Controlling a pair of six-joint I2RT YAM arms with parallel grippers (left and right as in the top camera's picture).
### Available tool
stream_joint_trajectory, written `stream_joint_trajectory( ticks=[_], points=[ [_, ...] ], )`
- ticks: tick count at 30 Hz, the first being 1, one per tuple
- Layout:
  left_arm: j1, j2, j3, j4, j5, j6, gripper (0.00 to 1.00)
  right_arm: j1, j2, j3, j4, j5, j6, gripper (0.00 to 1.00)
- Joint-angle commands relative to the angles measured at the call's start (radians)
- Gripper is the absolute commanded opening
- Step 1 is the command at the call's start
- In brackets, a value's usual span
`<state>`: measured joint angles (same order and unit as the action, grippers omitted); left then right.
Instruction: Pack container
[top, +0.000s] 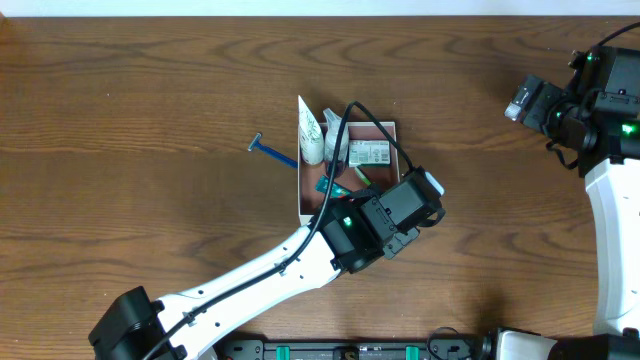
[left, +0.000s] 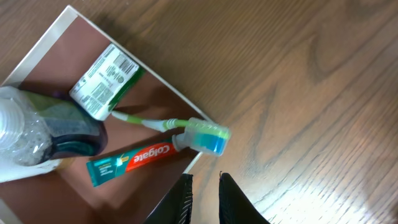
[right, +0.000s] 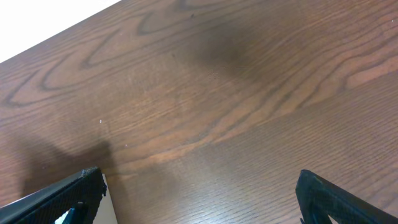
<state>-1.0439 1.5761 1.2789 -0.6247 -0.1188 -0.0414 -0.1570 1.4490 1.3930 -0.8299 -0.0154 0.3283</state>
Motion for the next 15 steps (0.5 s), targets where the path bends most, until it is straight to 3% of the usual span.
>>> stream_joint_trajectory(
  ticks=[1, 15],
  points=[
    [-0.003, 0.03, 0.015, 0.011, 0.003, -0.04, 0.17, -0.006, -0.003, 0.013, -0.001, -0.003, -0.011, 0.99],
    [-0.033, 0.151, 0.015, 0.133, 0.003, -0.046, 0.17, -0.006, -0.003, 0.013, -0.001, -0.003, -0.011, 0.99]
  ],
)
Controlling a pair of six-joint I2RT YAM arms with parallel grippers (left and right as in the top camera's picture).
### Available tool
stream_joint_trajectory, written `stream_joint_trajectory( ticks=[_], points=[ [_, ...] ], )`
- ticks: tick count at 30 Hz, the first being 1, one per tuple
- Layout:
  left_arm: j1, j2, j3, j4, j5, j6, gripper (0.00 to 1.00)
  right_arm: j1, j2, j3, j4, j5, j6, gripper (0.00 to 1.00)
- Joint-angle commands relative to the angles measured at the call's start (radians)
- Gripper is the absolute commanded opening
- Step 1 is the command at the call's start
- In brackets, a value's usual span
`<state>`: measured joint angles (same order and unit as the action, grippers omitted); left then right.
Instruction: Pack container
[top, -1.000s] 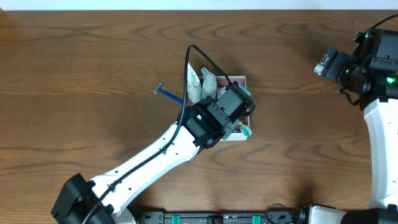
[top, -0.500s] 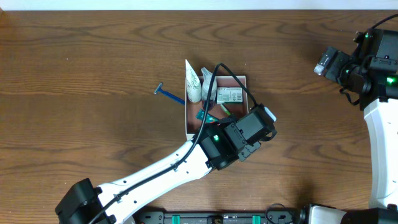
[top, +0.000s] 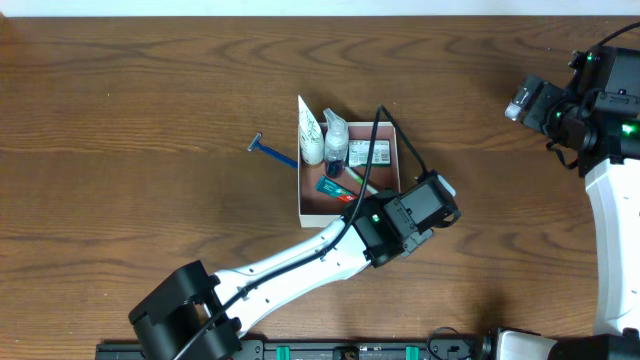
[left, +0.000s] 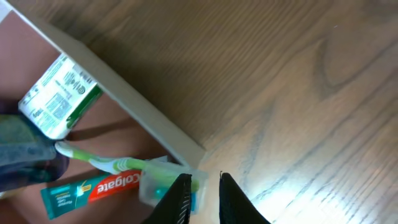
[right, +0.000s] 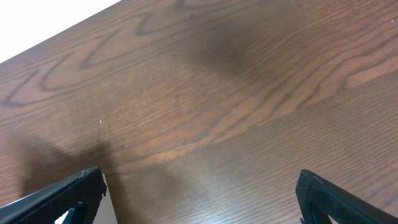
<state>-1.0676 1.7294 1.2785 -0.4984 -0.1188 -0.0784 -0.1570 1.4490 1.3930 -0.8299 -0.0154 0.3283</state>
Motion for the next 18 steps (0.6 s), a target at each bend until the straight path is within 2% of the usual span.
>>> stream_joint_trajectory(
  ticks=[1, 18],
  points=[
    [-0.009, -0.002, 0.015, 0.008, 0.003, -0.009, 0.17, -0.006, -0.003, 0.013, -0.001, -0.003, -0.011, 0.99],
    [0.002, 0.063, 0.013, -0.024, -0.079, -0.008, 0.17, -0.006, -0.003, 0.013, -0.001, -0.003, -0.011, 0.99]
  ],
)
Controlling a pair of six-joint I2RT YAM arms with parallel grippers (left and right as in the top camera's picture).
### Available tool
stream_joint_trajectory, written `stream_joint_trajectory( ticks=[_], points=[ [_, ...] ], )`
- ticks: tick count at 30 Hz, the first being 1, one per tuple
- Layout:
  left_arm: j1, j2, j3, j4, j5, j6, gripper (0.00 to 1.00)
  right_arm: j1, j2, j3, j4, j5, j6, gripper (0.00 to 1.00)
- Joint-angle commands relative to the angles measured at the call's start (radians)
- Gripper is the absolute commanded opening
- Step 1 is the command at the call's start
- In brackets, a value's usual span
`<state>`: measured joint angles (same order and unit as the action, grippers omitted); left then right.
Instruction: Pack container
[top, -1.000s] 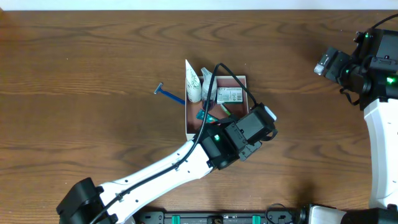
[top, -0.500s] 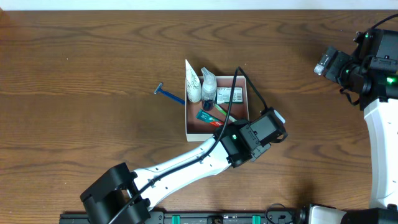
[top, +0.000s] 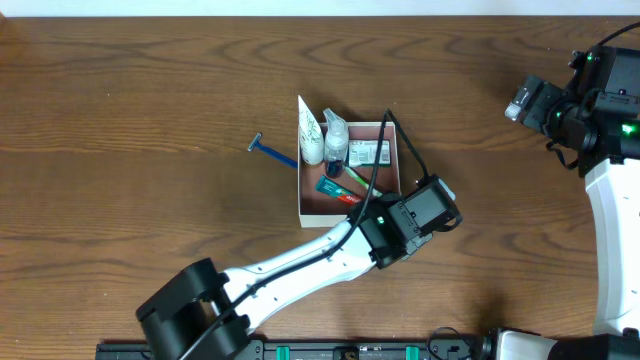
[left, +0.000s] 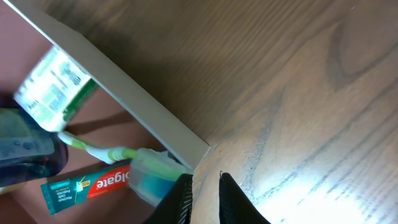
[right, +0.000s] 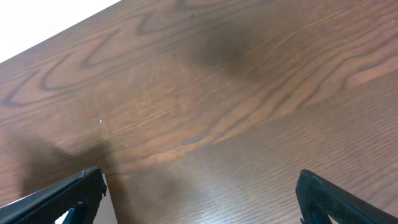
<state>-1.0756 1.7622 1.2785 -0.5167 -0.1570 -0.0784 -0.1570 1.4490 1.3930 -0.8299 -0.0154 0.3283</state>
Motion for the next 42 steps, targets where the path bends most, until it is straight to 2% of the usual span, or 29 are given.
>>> stream_joint_trajectory(
  ticks=[1, 18, 31, 35, 36, 42],
  points=[
    [0.014, 0.032, 0.013, -0.005, -0.043, -0.008, 0.17, -0.006, -0.003, 0.013, -0.001, -0.003, -0.011, 0.99],
    [0.105, 0.031, 0.013, -0.047, -0.08, -0.008, 0.17, -0.006, -0.003, 0.013, -0.001, -0.003, -0.011, 0.99],
    [0.101, -0.003, 0.03, -0.006, -0.08, -0.008, 0.17, -0.006, -0.002, 0.013, -0.001, -0.003, -0.012, 0.99],
    [0.093, -0.01, 0.031, 0.053, -0.08, -0.008, 0.17, -0.006, -0.003, 0.013, -0.001, -0.003, -0.011, 0.99],
    [0.092, -0.01, 0.031, 0.071, -0.08, -0.008, 0.24, -0.006, -0.003, 0.013, -0.001, -0.003, -0.012, 0.99],
    [0.093, -0.01, 0.031, 0.16, -0.08, -0.008, 0.42, -0.006, -0.003, 0.013, -0.001, -0.003, -0.011, 0.99]
  ],
)
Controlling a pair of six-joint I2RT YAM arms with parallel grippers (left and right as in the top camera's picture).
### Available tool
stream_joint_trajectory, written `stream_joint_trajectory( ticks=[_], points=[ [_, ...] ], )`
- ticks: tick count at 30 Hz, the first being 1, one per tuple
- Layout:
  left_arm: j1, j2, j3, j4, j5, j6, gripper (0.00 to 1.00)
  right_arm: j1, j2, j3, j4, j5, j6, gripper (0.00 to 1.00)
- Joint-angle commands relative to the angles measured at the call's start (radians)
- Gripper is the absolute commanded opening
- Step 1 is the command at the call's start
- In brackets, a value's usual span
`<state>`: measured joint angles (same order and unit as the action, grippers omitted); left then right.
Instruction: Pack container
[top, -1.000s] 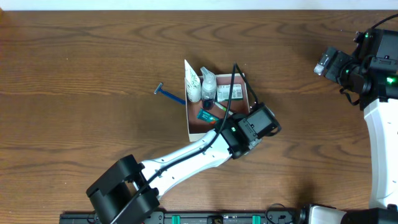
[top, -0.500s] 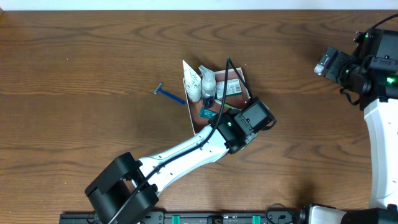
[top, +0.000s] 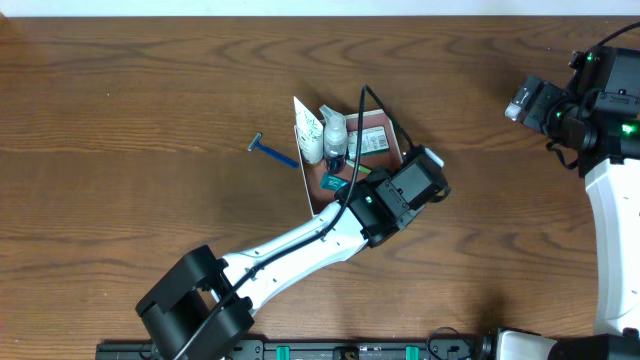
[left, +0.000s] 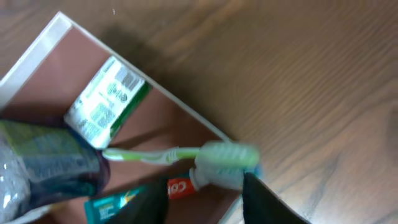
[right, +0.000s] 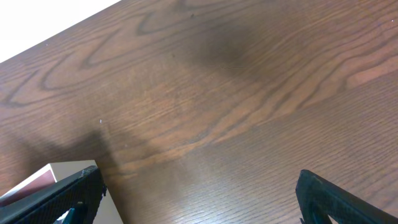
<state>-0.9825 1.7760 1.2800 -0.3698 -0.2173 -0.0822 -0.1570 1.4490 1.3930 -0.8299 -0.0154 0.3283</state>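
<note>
The white-rimmed box (top: 308, 180) with a brown floor (left: 62, 68) lies tilted at mid table. Inside are a green-and-white pack (left: 102, 102), a clear bottle (left: 37, 168), a Colgate tube (left: 143, 194) and a green toothbrush (left: 161, 154). The toothbrush's capped head (left: 227, 165) lies over the near rim. My left gripper (left: 205, 205) stands open at that corner, its fingers either side of the tube's cap end and the brush head, holding nothing. A blue razor (top: 270, 152) lies on the table left of the box. My right gripper (right: 199, 205) is open far to the right.
A white tube (top: 311, 125) leans in the box's far left corner. In the right wrist view a corner of the box (right: 50, 177) shows at the lower left. Bare wooden table (top: 150, 100) surrounds the box.
My left gripper has gone from shut to open. The box has turned and shifted left, so its corner now shows in the right wrist view. The toothbrush head now lies across the rim. The right arm is unmoved.
My left gripper was shut near the box's right corner, with the toothbrush head poking over the rim. Then it was shut just outside that corner with the brush head inside the wall. Now the box is turned and the gripper is open.
</note>
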Motion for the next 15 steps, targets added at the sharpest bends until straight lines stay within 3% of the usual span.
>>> stream_joint_trajectory(
  ticks=[1, 15],
  points=[
    [0.0, -0.023, 0.029, 0.018, -0.02, -0.004, 0.43, -0.006, -0.003, 0.013, -0.001, -0.003, -0.011, 0.99],
    [0.002, 0.024, 0.029, 0.065, -0.02, -0.004, 0.45, -0.006, -0.002, 0.013, -0.001, -0.003, -0.011, 0.99]
  ],
)
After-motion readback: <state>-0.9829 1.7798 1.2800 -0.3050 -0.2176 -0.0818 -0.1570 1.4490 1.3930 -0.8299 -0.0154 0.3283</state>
